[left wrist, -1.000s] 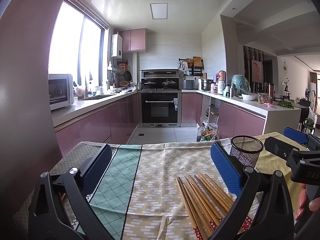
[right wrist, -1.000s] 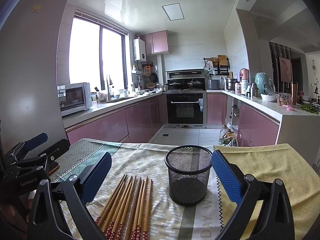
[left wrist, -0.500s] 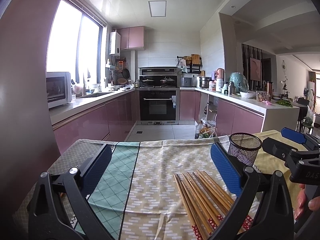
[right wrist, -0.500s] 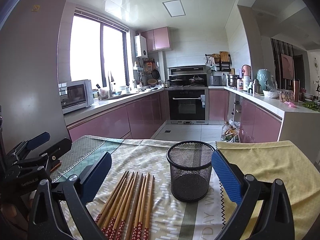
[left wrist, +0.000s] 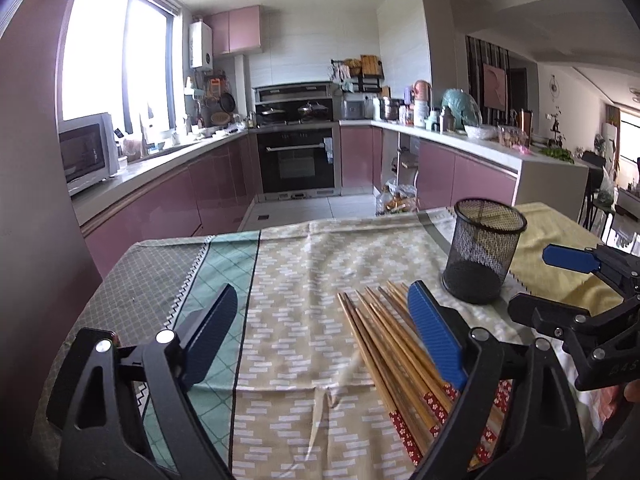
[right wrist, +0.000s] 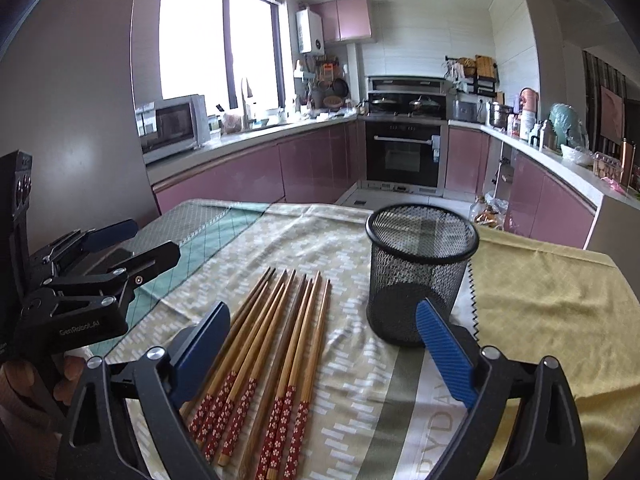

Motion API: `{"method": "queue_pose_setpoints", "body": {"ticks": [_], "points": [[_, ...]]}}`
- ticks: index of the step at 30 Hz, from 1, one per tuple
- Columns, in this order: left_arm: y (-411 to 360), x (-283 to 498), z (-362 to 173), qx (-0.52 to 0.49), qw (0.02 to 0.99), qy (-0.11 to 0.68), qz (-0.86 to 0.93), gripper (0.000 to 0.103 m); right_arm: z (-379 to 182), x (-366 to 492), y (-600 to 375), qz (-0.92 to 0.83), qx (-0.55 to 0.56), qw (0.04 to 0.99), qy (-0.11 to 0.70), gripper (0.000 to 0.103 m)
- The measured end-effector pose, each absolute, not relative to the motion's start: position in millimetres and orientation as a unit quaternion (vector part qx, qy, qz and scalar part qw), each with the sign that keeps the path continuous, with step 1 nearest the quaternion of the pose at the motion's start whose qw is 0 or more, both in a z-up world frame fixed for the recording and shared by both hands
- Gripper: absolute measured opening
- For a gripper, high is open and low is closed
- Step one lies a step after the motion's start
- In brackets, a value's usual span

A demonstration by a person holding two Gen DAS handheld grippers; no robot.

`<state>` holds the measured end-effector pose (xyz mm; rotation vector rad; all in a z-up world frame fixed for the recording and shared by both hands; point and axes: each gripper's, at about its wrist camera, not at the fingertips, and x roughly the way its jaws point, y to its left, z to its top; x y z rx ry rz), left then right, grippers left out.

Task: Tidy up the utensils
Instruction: 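Grasp a wooden chopstick with the left tool while the right tool grasps another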

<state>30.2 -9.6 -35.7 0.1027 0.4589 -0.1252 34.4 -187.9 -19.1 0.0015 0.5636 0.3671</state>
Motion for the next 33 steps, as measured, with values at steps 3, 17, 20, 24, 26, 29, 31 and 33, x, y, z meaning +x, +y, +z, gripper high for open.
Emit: {"method": "queue_pose_setpoints", "body": {"ticks": [3,17,20,24,26,29,31,33], "points": [[-14,41,-51,0.064,0.957,0.269,-0.082,0.075,-33,47,-186,0.188,0.003,0.929,0.32,0.071],[-28,80,-96,0.085,0.909,0.385,-0.131,0.044,-74,86,-169,0.197,-0.01,0.882,0.428,0.029],[-26,86,-102,0.077,0.902,0.401,-0.137,0.037,-73,88,-168,0.193,-0.021,0.881,0.432,0.027],[-26,92,-103,0.073,0.899,0.407,-0.143,0.034,-73,95,-167,0.187,-0.031,0.88,0.436,0.027],[-25,97,-103,0.066,0.896,0.414,-0.146,0.03,-73,98,-165,0.185,-0.037,0.88,0.436,0.027],[-24,106,-107,0.062,0.888,0.43,-0.15,0.027,-73,100,-161,0.183,-0.046,0.88,0.436,0.027],[-27,108,-107,0.071,0.888,0.43,-0.148,0.025,-73,102,-161,0.182,-0.047,0.88,0.436,0.026],[-29,111,-107,0.073,0.887,0.432,-0.148,0.023,-73,104,-161,0.185,-0.042,0.879,0.437,0.024]]}}
